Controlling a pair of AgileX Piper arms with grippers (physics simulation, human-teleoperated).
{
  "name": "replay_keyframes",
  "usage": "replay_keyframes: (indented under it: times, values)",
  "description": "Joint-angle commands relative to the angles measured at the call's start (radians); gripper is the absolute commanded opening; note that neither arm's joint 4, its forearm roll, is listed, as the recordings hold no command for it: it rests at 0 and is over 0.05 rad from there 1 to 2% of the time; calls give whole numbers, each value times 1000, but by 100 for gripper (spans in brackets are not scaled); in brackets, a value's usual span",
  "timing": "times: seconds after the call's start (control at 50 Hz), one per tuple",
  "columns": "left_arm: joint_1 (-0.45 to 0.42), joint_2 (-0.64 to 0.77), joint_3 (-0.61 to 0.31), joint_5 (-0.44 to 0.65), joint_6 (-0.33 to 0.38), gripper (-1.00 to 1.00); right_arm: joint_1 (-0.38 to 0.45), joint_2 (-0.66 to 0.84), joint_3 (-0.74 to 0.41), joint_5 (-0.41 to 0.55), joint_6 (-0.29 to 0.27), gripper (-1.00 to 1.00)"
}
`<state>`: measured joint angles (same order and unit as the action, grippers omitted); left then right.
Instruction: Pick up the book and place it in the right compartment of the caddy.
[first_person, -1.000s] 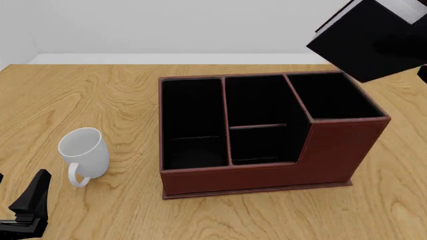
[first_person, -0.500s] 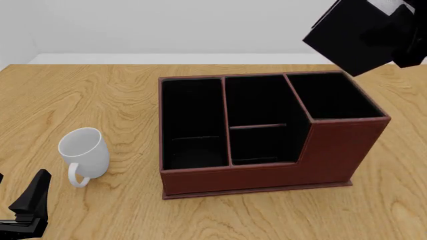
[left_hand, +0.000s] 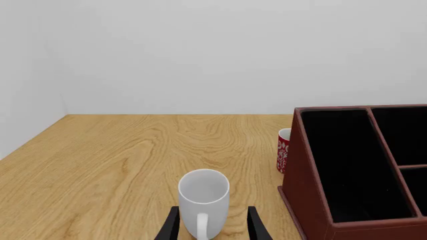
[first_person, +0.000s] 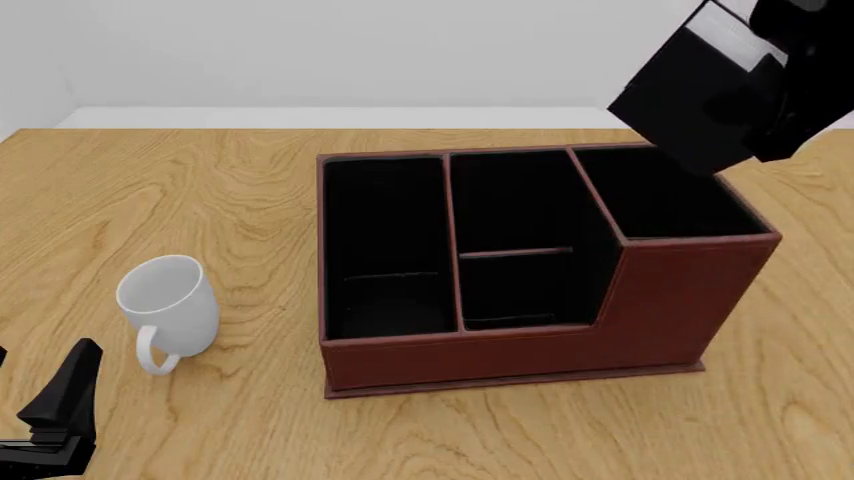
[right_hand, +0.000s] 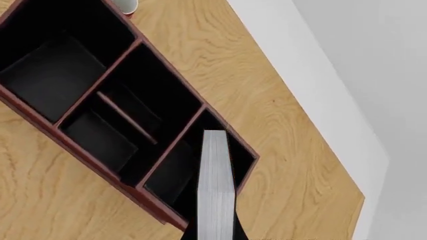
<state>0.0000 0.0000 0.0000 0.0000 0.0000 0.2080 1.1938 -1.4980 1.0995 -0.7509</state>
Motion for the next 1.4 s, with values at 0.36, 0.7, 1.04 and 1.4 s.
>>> replay_keyframes:
  times: [0.36,0.7,1.04,1.4]
  values:
    - [0,0,0,0,0,100,-63,20,101,-88,27,-100]
    - [0,0,0,0,0,100,-105,31,144,-128,20,-100]
    - [0,0,0,0,0,100,-111,37,193,-161,48,-100]
    - [0,0,0,0,0,100,-118,62,250,-212,65,-100]
